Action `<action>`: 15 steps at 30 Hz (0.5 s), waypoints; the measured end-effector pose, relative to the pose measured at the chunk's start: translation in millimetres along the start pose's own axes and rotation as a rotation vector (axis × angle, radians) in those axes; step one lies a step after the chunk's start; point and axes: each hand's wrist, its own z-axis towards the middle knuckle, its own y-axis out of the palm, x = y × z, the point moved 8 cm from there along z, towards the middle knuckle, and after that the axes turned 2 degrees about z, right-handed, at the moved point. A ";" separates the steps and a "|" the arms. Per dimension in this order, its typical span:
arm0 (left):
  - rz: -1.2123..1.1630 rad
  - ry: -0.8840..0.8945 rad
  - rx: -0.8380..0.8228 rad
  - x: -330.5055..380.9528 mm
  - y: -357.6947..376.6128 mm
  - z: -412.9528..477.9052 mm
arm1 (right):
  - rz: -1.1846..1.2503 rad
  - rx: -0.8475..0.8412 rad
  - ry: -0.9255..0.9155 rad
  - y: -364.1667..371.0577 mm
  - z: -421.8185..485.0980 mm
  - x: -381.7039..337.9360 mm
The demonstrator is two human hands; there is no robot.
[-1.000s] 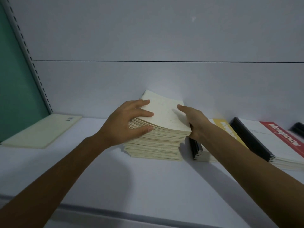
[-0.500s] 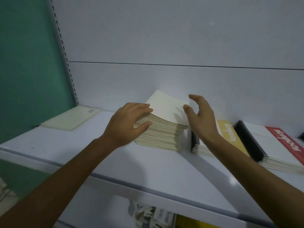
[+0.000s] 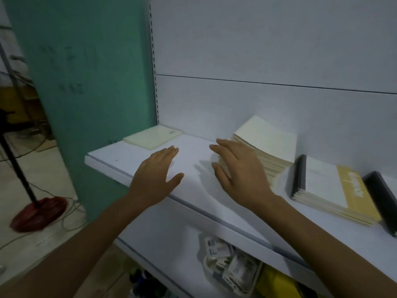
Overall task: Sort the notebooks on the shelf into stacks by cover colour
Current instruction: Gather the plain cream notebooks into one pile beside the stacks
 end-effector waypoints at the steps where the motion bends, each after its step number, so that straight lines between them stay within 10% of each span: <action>1: -0.020 -0.044 -0.015 -13.3 -0.8 -4.7 | 0.015 -0.050 0.002 12.5 2.4 -5.0; 15: -0.693 -0.321 -0.069 -176.0 -19.3 -7.0 | 0.139 -0.349 0.227 191.8 95.9 -50.9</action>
